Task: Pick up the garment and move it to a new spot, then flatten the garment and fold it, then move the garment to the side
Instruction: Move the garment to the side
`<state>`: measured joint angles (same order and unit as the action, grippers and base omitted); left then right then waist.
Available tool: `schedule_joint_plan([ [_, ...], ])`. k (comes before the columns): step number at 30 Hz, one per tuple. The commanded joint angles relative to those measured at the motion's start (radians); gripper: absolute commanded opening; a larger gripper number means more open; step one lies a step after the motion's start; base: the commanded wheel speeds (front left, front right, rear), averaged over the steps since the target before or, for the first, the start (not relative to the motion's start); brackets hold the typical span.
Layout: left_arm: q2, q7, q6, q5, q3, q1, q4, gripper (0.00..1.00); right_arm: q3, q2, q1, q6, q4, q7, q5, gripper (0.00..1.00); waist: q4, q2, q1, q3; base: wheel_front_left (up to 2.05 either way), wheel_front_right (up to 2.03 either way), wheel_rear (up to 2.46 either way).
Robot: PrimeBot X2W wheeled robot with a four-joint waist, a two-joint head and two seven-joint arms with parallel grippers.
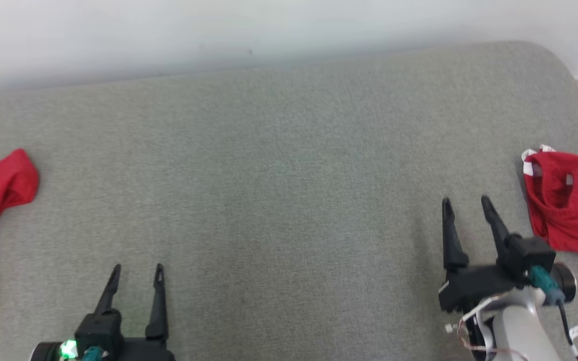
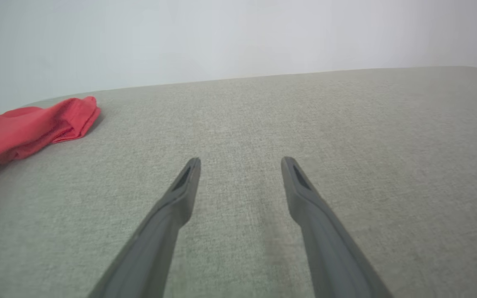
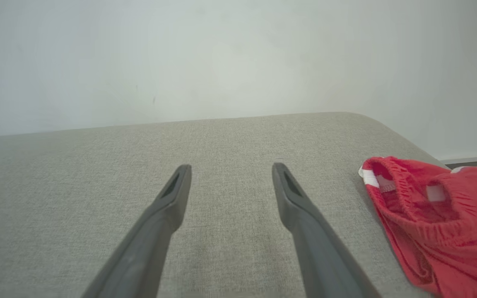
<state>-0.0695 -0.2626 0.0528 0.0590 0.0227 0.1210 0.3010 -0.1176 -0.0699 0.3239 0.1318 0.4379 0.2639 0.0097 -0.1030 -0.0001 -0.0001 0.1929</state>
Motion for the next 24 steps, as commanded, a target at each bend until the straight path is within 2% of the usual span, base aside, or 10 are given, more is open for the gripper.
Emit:
schedule_joint_plan([
  [1,0.002,-0.003,-0.001,0.007,-0.015,-0.016,-0.001,1.0,0.006,0.009,-0.027,-0.002,-0.001,0.0,0.009,1.0,0.031,0.0001,0.0001,-0.037,0.0,0.0,0.0],
  [6,0.009,-0.003,-0.007,0.014,-0.054,-0.044,0.003,1.0,-0.014,0.018,-0.083,-0.002,-0.001,0.0,0.031,1.0,0.054,0.0001,0.0001,-0.081,0.0,0.0,0.0],
  [13,0.015,-0.003,-0.005,0.013,-0.089,-0.083,0.01,1.0,0.009,0.02,-0.133,-0.002,0.003,0.0,0.084,1.0,0.074,0.0001,0.0001,-0.142,0.0,0.0,0.0],
  [24,0.019,-0.003,0.007,0.009,-0.129,-0.121,0.003,1.0,0.034,0.02,-0.159,-0.002,-0.009,0.0,0.122,1.0,0.076,0.0001,0.0001,-0.186,0.0,0.0,0.0],
])
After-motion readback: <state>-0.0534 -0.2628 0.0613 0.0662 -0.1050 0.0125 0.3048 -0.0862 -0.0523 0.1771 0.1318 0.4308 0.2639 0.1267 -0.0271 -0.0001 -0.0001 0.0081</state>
